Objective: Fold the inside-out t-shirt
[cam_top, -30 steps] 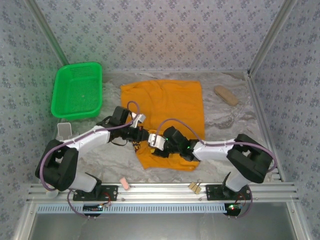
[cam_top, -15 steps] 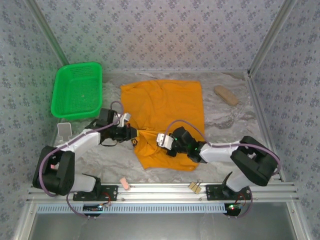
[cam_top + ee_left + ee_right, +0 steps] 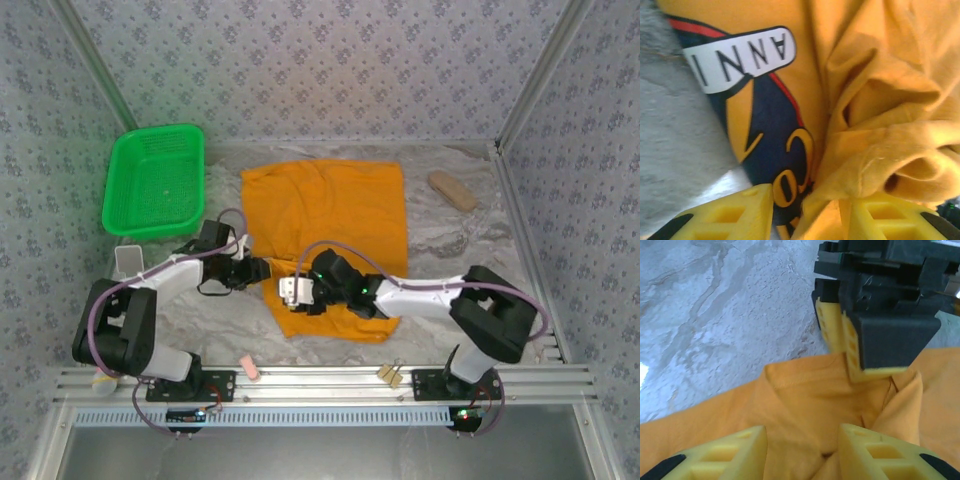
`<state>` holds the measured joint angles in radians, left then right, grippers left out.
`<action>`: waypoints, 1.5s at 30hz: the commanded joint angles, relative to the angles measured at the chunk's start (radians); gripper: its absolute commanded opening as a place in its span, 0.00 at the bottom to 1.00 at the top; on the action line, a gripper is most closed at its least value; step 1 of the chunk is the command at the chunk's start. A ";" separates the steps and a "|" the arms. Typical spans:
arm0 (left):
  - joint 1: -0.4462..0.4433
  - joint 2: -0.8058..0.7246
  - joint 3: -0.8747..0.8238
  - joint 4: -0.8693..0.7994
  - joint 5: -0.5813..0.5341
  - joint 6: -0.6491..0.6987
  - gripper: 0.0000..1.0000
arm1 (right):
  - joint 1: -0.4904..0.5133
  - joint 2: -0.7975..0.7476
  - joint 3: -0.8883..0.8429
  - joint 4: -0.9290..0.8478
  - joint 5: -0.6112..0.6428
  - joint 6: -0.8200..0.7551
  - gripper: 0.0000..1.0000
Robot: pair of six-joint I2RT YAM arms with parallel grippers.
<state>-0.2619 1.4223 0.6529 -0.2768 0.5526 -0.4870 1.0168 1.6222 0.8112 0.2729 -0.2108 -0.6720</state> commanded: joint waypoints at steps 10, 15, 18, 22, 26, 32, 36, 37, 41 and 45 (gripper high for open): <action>-0.005 0.023 0.040 0.060 -0.106 0.082 0.34 | -0.014 0.203 0.196 -0.307 -0.008 -0.215 0.23; -0.018 0.064 0.071 0.085 -0.102 0.103 0.09 | 0.012 0.105 0.173 -0.376 -0.026 -0.238 0.00; -0.025 0.048 0.072 0.105 -0.121 0.107 0.00 | 0.038 0.041 0.142 -0.378 0.002 -0.241 0.00; -0.028 0.019 0.083 0.098 -0.126 0.099 0.00 | 0.076 -0.046 0.122 -0.435 0.026 -0.244 0.00; -0.039 -0.006 0.092 0.065 -0.088 0.129 0.18 | 0.121 -0.104 0.074 -0.400 0.160 -0.268 0.02; -0.074 -0.096 -0.010 0.125 -0.061 0.136 0.46 | 0.108 -0.104 0.041 -0.387 0.221 -0.300 0.02; -0.142 -0.038 -0.034 0.116 -0.071 0.125 0.47 | 0.104 -0.091 0.028 -0.353 0.219 -0.288 0.05; -0.155 -0.014 -0.048 0.147 -0.062 0.107 0.47 | 0.103 -0.091 0.025 -0.348 0.218 -0.287 0.05; -0.185 0.032 -0.081 0.209 -0.063 0.059 0.48 | 0.088 -0.096 0.019 -0.361 0.191 -0.286 0.07; -0.221 0.057 -0.057 0.186 -0.148 0.079 0.32 | 0.083 -0.119 0.009 -0.356 0.184 -0.290 0.09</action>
<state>-0.4610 1.4532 0.5793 -0.0917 0.4549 -0.4137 1.1053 1.5208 0.8333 -0.0853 -0.0143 -0.9440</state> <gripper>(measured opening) 0.394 0.088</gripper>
